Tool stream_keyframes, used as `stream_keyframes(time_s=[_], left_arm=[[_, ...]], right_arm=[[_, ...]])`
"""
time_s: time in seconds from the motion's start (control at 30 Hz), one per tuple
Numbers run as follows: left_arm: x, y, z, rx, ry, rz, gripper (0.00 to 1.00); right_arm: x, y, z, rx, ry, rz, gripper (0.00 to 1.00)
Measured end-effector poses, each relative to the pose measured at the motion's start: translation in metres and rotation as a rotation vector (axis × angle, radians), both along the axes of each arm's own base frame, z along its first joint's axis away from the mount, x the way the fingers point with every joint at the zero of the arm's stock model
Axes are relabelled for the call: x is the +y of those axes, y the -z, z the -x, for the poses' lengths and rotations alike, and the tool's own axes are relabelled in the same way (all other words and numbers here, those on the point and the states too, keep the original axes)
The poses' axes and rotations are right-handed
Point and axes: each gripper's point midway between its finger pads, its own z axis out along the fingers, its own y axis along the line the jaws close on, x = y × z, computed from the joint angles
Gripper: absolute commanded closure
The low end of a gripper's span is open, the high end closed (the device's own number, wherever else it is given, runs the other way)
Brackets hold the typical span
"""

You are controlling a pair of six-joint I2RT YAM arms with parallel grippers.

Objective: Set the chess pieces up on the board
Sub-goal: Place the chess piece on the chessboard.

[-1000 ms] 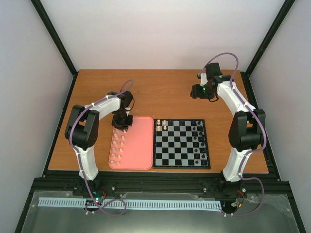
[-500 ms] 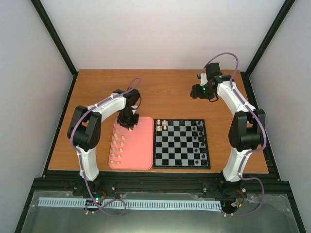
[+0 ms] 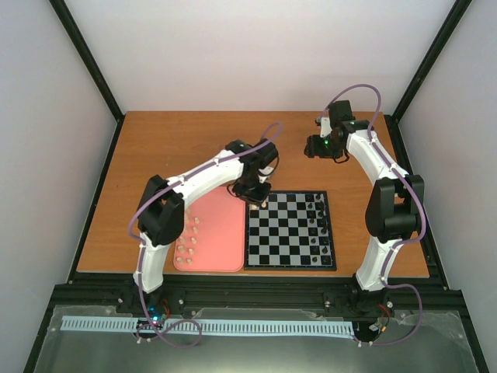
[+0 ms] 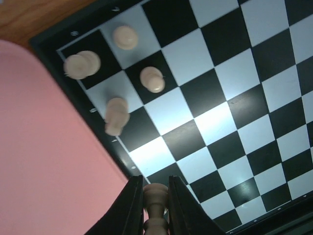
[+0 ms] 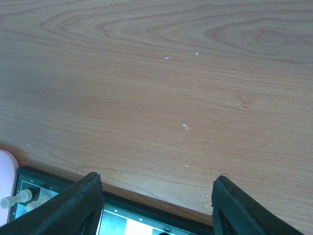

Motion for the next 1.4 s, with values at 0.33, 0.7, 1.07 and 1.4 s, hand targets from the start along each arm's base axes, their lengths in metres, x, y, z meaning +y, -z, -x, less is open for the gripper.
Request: stream_keyframes(time_s=[0.33,0.7,1.07,1.4], left_arm=[[-0.035,0.031,0.014,0.058,0.1,-0.053,0.89],[-0.038,0.053,0.009,0.067,0.121,-0.09,0.89],[-0.039,0.054,-0.002,0.014,0.128,-0.098,0.89],[-0.038,0.068,-0.004,0.017,0.137,-0.121,0.88]], right_arm=[[-0.001,0.0,0.0,-0.001,0.002,0.004,0.39],[-0.002,0.0,0.0,-0.002,0.004,0.009,0.39],[-0.002,0.0,0.0,-0.002,0.004,0.009,0.39],[-0.002,0.0,0.0,-0.002,0.004,0.009,0.39]])
